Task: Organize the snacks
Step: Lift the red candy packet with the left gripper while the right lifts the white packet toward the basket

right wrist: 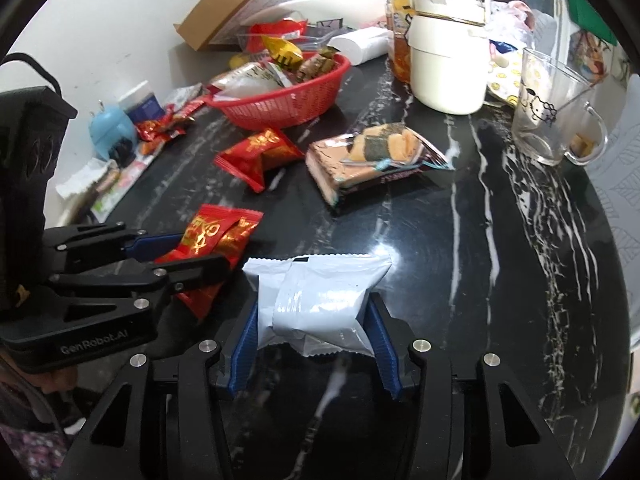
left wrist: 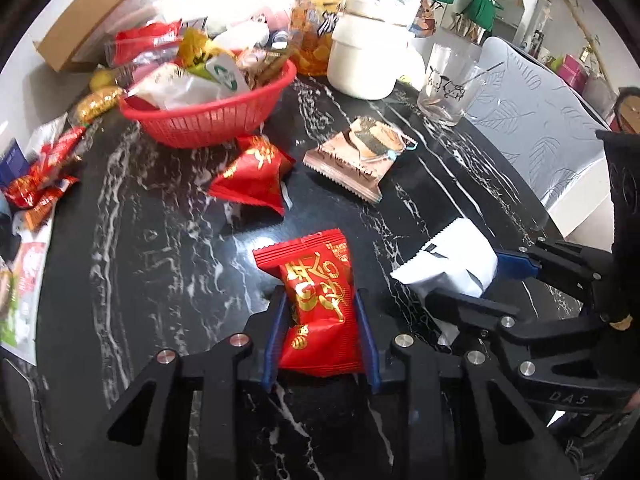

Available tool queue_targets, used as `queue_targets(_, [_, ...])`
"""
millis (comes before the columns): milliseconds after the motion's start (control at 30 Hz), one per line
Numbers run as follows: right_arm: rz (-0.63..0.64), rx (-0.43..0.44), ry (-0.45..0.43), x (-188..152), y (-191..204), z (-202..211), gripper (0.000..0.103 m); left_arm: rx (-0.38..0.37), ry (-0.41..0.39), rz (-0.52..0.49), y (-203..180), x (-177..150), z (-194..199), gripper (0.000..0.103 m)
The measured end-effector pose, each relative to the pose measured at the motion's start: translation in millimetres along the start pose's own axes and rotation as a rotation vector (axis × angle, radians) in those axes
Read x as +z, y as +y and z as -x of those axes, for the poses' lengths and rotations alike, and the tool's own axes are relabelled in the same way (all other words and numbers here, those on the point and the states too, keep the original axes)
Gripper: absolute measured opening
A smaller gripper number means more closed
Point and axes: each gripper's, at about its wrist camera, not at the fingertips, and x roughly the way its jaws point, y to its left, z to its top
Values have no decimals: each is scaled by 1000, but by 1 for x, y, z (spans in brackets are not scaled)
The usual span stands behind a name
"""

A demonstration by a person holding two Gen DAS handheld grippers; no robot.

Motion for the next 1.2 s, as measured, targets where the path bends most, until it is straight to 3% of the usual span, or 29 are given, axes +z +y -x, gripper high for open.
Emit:
queue_targets(633, [51,52,-138,47,25,39,50,-4,-175,3,13,35,62,32])
queue_targets(1200, [128,54,-283,120,34,73,50,57,-401,-37,30,99,115,32])
